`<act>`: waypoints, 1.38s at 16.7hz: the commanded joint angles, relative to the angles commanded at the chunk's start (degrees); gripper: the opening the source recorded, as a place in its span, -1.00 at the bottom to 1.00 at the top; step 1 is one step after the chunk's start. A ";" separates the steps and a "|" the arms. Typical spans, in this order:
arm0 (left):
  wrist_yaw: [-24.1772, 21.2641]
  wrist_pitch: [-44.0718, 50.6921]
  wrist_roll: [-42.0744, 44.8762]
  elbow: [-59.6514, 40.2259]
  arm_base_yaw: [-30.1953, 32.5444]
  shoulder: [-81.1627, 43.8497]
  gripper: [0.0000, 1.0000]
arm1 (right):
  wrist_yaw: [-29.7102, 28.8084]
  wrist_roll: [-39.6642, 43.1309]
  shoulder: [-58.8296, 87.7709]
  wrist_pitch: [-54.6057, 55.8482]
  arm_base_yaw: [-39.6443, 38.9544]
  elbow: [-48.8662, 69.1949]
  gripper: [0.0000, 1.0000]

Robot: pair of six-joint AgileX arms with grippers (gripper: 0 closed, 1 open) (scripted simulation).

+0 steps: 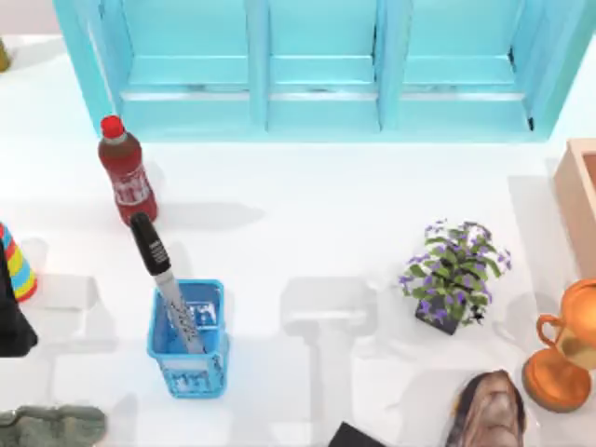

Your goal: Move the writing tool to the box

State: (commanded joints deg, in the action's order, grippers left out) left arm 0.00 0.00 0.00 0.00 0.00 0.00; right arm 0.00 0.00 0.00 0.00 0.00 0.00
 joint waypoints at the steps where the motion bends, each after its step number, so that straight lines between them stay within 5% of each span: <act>1: 0.00 0.00 0.00 0.00 0.00 0.00 1.00 | 0.00 0.00 0.00 0.00 0.00 0.00 1.00; 8: 0.00 0.00 0.00 0.00 0.00 0.00 1.00 | -0.54 -2.92 12.60 0.53 -9.27 5.48 1.00; 23: 0.00 0.00 0.00 0.00 0.00 0.00 1.00 | -6.93 -14.25 84.81 10.13 -49.95 38.90 1.00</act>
State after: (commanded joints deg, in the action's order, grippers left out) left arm 0.00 0.00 0.00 0.00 0.00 0.00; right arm -6.93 -14.25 84.81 10.13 -49.95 38.90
